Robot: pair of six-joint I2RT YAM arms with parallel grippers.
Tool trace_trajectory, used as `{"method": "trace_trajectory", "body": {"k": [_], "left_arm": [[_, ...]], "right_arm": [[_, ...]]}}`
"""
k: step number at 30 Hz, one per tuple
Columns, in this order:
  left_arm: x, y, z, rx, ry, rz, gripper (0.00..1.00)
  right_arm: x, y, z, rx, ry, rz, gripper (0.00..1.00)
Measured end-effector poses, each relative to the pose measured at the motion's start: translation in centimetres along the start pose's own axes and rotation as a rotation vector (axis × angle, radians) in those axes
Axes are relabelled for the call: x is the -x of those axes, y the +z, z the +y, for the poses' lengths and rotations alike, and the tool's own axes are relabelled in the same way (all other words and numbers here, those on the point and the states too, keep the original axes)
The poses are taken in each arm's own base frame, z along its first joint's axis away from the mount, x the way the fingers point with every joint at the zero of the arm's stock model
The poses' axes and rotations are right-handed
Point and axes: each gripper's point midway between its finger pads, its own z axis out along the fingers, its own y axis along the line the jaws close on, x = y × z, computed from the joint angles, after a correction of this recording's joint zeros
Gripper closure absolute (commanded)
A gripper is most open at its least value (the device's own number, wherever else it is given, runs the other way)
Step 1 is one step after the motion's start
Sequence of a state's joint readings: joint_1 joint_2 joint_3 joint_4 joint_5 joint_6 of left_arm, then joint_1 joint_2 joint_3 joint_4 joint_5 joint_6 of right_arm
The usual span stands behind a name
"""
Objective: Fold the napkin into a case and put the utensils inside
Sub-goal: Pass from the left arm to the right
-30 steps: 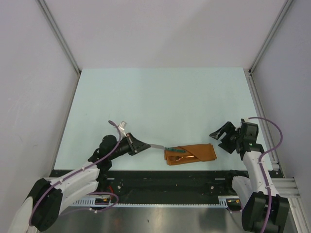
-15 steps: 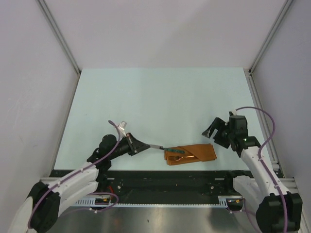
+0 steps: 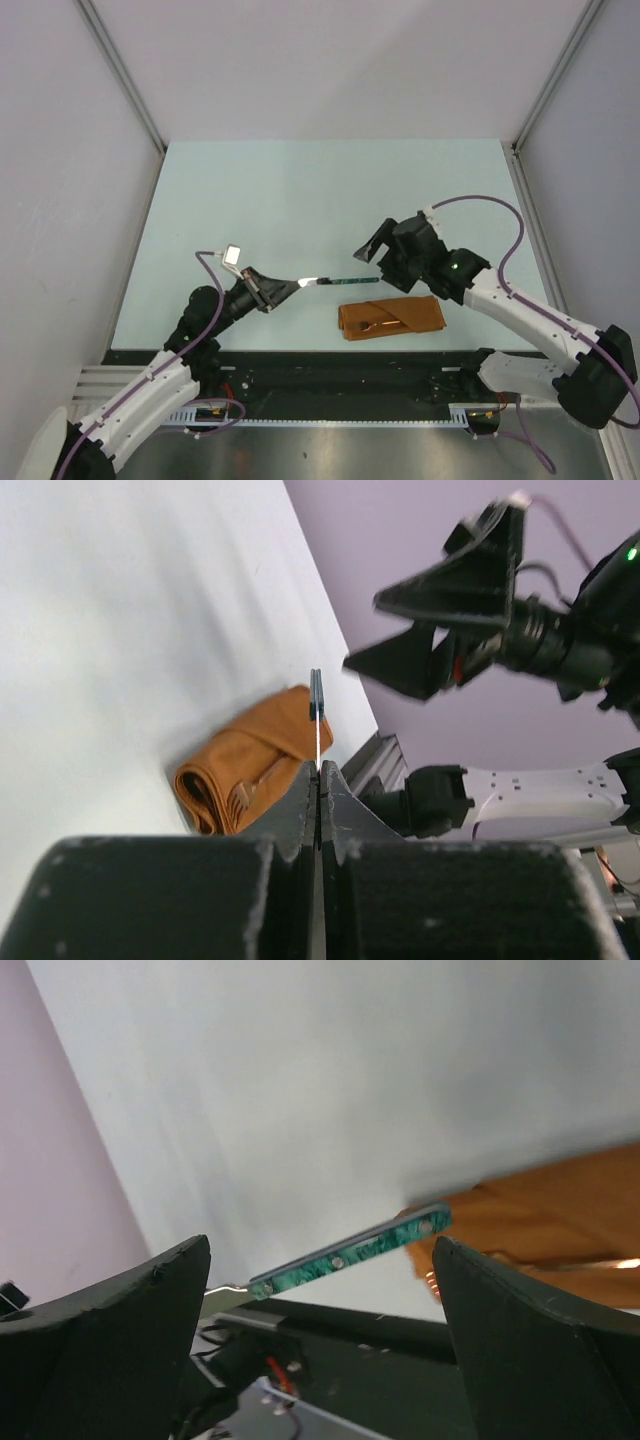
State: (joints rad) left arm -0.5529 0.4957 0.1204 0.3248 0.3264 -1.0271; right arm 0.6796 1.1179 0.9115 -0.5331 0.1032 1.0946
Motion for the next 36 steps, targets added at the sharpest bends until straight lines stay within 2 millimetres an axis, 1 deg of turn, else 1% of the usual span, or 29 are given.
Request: {"method": "trace_trajectory", "body": {"k": [1,4,7,8,10,13,16,17,18,19,21,22,23,25,26,27,28,30,32,33,35,36], "left_arm": [[0.4,0.0,-0.2,-0.006,0.006,-0.022,1.0],[1.3,0.0,-0.7,-0.022,0.025,-0.063,1.0],[1.8,0.1,-1.1,-0.038,0.04,-0.085,1.0],[1.8,0.1,-1.2,-0.041,0.041,-0.088,1.0],[2.0,0.1,-1.4,-0.055,0.046,-0.096,1.0],[1.9,-0.3,-1.6,-0.082,0.052,-0.113,1.0],[1.6,-0.7,-1.3,-0.097,0.049,-0.121,1.0],[1.7,-0.9,-1.6,-0.112,0.053,-0.13,1.0],[1.8,-1.0,-1.8,-0.121,0.058,-0.135,1.0],[1.7,-1.1,-2.0,-0.128,0.063,-0.132,1.0],[0.8,-1.3,-1.7,-0.125,0.06,-0.098,0.99],[0.7,-1.3,-1.8,-0.129,0.06,-0.094,0.93],[0.6,-1.4,-1.9,-0.137,0.072,-0.085,0.74],[-0.1,-1.3,-1.4,-0.109,0.089,-0.04,0.6],[-0.3,-1.2,-1.0,-0.08,0.097,-0.012,0.49],[-0.6,-1.1,-0.7,-0.042,0.102,0.024,0.35],[-0.6,-0.9,-0.8,-0.011,0.113,0.058,0.3],[-0.4,-0.8,-1.3,0.034,0.154,0.119,0.28],[0.1,-0.7,-2.2,0.069,0.193,0.174,0.31],[0.5,-0.5,-3.0,0.074,0.226,0.207,0.32],[0.8,0.1,-4.4,0.049,0.286,0.274,0.39],[0.7,0.3,-4.7,0.04,0.302,0.311,0.41]], "right_arm": [[-1.2,0.2,0.5,-0.004,0.045,0.013,0.04],[-3.1,1.0,1.5,-0.016,0.149,0.033,0.08],[-4.2,2.3,1.9,-0.042,0.241,0.017,0.14],[-4.4,2.6,1.9,-0.049,0.261,0.008,0.19],[-5.1,2.8,2.2,-0.053,0.291,-0.007,0.23],[-5.9,3.0,2.8,-0.048,0.341,-0.018,0.35],[-6.5,3.4,3.0,-0.051,0.381,-0.027,0.64],[-6.6,3.5,3.2,-0.049,0.404,-0.038,0.79],[-6.5,3.5,3.3,-0.044,0.411,-0.044,0.84],[-6.0,3.5,4.0,-0.019,0.475,-0.067,0.93],[-4.3,3.2,6.1,0.066,0.567,-0.109,1.0],[-4.1,2.9,6.3,0.08,0.566,-0.115,1.0],[-4.1,2.8,6.2,0.085,0.571,-0.118,1.0],[-4.3,2.9,5.7,0.08,0.56,-0.12,1.0],[-4.5,3.0,5.0,0.065,0.541,-0.123,1.0],[-4.6,3.2,4.4,0.05,0.524,-0.126,1.0],[-4.8,3.3,3.7,0.034,0.505,-0.128,1.0],[-5.0,3.2,2.1,0.001,0.467,-0.136,1.0],[-4.9,2.8,0.7,-0.01,0.451,-0.142,1.0],[-4.8,2.5,0.1,-0.012,0.444,-0.145,1.0],[-4.4,1.9,-0.9,-0.009,0.443,-0.152,1.0],[-4.2,1.7,-1.4,-0.011,0.439,-0.153,1.0]]}}
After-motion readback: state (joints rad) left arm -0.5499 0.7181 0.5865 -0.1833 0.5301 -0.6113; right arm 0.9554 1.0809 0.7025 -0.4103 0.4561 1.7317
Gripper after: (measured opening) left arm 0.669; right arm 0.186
